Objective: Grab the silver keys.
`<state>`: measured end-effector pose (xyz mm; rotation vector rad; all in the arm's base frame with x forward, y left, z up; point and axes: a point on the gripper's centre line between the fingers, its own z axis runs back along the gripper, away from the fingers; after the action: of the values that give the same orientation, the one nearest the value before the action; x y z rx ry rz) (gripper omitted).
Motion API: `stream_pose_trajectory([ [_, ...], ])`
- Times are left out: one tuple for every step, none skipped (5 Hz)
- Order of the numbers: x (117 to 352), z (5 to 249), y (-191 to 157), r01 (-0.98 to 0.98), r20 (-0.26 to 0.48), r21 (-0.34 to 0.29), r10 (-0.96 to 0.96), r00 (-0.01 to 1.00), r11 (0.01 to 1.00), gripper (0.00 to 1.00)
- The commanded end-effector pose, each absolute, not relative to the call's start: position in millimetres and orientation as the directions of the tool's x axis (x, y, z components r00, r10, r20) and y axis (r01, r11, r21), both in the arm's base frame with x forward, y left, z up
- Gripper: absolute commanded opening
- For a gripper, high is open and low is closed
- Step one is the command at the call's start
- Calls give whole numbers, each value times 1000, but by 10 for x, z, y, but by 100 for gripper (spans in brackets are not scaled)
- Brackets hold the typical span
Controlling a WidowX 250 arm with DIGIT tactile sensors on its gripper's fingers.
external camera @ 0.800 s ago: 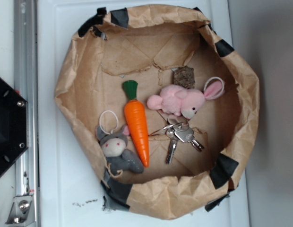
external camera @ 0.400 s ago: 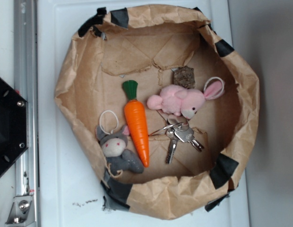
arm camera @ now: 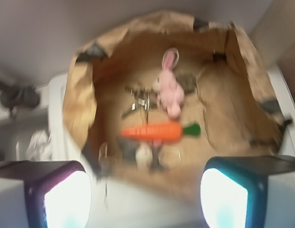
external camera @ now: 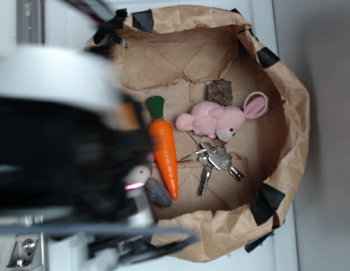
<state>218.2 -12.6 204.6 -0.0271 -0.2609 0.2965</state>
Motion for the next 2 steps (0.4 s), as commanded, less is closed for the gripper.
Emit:
stream_pose_trajectory([
  [2539, 1557, 208, -396, 224, -49, 396, 890, 917, 100],
  [2522, 1385, 314, -365, 138, -35, 366, 920, 930, 100],
])
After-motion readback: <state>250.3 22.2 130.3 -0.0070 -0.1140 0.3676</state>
